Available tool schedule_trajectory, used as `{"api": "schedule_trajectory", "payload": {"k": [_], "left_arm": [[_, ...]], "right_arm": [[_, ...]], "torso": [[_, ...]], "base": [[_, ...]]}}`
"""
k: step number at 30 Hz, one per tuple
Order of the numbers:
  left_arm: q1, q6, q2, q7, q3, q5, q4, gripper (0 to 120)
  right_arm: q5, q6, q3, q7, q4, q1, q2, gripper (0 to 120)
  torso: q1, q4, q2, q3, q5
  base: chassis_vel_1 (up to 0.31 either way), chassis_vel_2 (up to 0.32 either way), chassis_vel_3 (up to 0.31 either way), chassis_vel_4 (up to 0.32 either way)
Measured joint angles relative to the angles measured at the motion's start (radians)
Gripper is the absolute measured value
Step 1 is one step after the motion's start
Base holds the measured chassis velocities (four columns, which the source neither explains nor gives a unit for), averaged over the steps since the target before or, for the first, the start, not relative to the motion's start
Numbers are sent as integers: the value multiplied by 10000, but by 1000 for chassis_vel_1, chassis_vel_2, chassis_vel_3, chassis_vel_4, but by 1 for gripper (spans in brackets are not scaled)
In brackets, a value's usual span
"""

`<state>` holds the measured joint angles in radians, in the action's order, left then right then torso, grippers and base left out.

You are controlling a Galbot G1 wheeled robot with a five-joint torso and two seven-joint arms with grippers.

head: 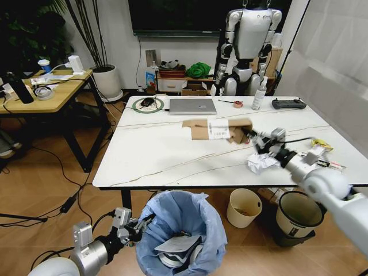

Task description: Pick up the trash bin and place the trash from the table into it.

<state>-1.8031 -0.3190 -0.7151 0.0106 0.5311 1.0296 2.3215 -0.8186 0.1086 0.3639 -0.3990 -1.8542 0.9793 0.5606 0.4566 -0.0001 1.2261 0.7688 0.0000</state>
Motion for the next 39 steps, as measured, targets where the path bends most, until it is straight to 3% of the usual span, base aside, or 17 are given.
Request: {"api": "schedule_trajectory", "payload": {"k": [8,19,29,39], "left_arm": [[72,-54,146,-80,2,285,-39,0],[230,-96,251,-215,53,685,-71,0],[243,-145,266,-341,106,908,-76,0],[126,-236,292,-638,276,1264,61,0]], "right_arm": [[1136,477,1341,-1044,-1804,827,-1047,0],[1857,1196,1383,-1836,-3038,1157,-1848,0],[2440,1555,1026,-2348,-3177,717,-1945,0],[2736,1859,1048,-2634,-3465,1486,-1914,0]], "torso": [[-1,0,0,-1,-2],[0,0,0,0,-3],[0,1,0,0,0],[1,1,0,0,0]], "base": [[0,0,0,0],[0,0,0,0],[0,0,0,0],[0,0,0,0]]}}
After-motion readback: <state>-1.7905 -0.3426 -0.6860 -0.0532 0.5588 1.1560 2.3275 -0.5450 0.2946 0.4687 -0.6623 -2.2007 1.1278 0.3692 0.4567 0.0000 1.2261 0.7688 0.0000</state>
